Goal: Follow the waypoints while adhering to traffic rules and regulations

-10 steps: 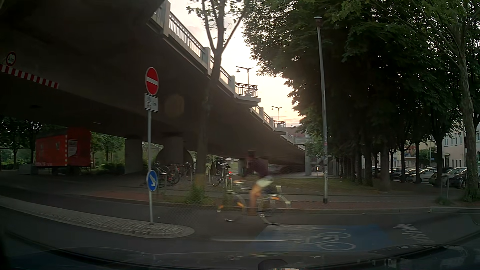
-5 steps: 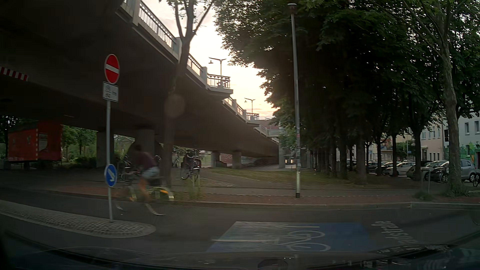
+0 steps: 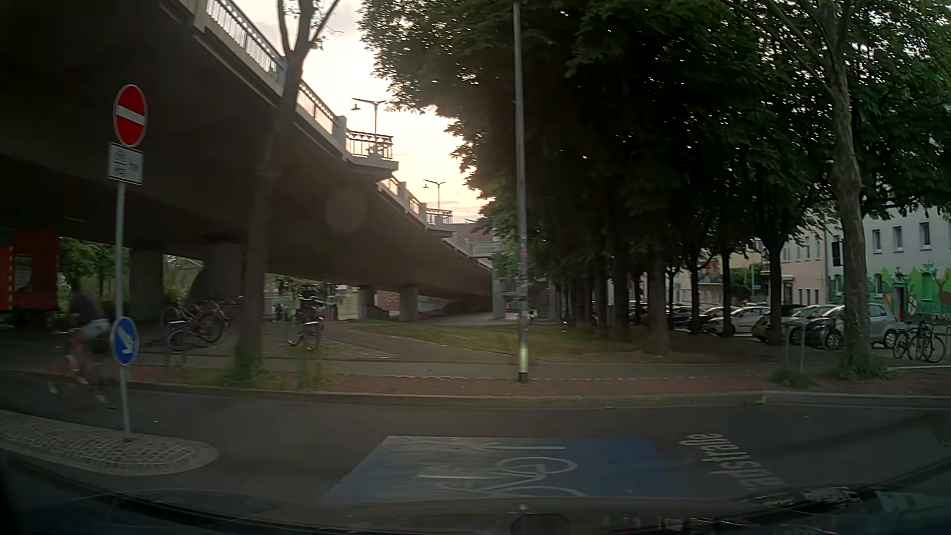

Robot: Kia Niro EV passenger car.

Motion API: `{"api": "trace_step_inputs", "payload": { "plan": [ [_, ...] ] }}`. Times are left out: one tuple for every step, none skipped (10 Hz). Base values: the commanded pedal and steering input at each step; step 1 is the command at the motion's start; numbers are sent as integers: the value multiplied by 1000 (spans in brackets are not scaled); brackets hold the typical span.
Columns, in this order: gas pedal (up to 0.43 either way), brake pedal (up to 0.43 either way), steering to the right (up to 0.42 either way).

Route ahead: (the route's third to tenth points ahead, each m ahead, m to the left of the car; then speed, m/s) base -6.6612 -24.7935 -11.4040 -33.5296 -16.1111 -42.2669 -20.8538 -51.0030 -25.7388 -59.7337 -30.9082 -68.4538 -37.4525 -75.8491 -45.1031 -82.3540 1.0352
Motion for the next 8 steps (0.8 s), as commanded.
{"api": "trace_step_inputs", "payload": {
  "plan": [
    [0, 0, 846],
    [0, 0, 853],
    [0, 0, 857],
    [0, 0, 859],
    [0, 0, 865],
    [0, 0, 874],
    [0, 0, 870],
    [0, 0, 871]
  ]
}}
